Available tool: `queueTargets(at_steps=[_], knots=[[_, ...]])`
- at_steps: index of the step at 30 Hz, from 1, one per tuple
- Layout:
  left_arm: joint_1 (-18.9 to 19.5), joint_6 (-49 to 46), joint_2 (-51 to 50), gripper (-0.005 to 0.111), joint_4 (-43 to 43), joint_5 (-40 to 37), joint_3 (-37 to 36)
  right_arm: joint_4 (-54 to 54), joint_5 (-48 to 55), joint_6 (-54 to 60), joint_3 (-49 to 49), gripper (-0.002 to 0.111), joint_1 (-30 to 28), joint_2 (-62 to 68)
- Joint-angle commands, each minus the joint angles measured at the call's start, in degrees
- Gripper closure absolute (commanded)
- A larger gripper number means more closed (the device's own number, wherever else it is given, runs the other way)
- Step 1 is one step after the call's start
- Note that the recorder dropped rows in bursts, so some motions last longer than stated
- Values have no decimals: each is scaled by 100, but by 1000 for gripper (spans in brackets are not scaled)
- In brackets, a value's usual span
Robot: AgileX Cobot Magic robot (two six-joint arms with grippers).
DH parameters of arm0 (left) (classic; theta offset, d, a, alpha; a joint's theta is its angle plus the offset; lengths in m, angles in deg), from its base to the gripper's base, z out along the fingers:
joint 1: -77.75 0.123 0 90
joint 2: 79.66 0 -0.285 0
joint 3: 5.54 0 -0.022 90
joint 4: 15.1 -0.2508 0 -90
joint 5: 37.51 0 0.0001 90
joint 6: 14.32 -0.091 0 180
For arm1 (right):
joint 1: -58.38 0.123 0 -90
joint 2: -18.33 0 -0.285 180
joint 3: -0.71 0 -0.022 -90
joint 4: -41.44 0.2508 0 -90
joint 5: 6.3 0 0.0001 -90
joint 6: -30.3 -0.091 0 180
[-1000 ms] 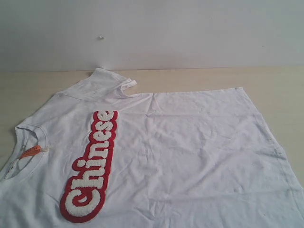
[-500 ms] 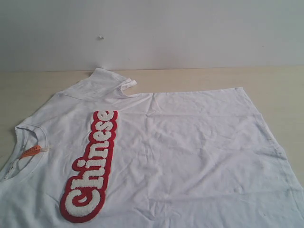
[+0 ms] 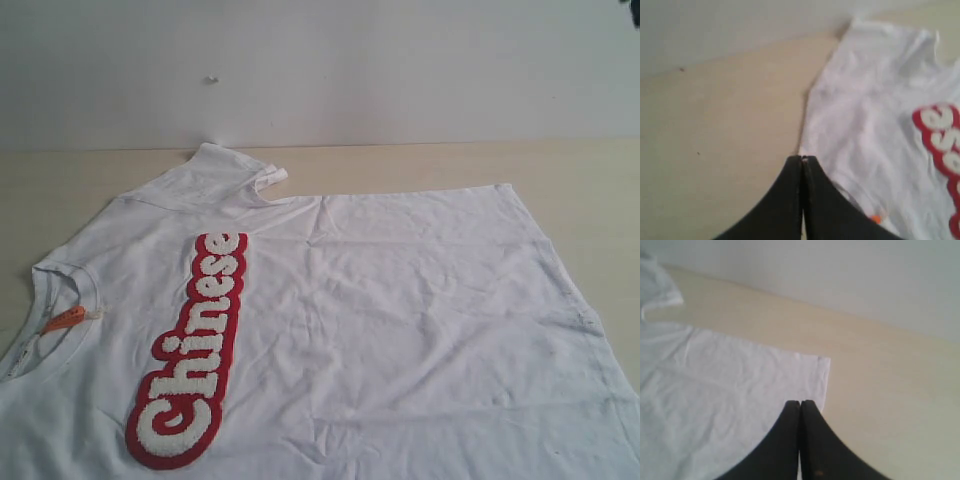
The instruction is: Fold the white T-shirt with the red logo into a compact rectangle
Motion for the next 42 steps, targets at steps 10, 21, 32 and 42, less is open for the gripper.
queueTargets(at_steps=[10,21,32,42], knots=[[-17,-5504,-1240,107,809,-3018,57,118,2361,3703,-64,105,-16,1239],[-17,-6526,-1396,35,-164,-1385,-899,-61,1293,4939,-1024,69,-16,1298],[-17,-6970,-1385,2,516,110,-1253,-21,1167,4939,-1049,69,-16,1308],[-17,-6430,-1396,2,-150,-572,-1096,-23,1078,4951,-1049,69,-16,1308]])
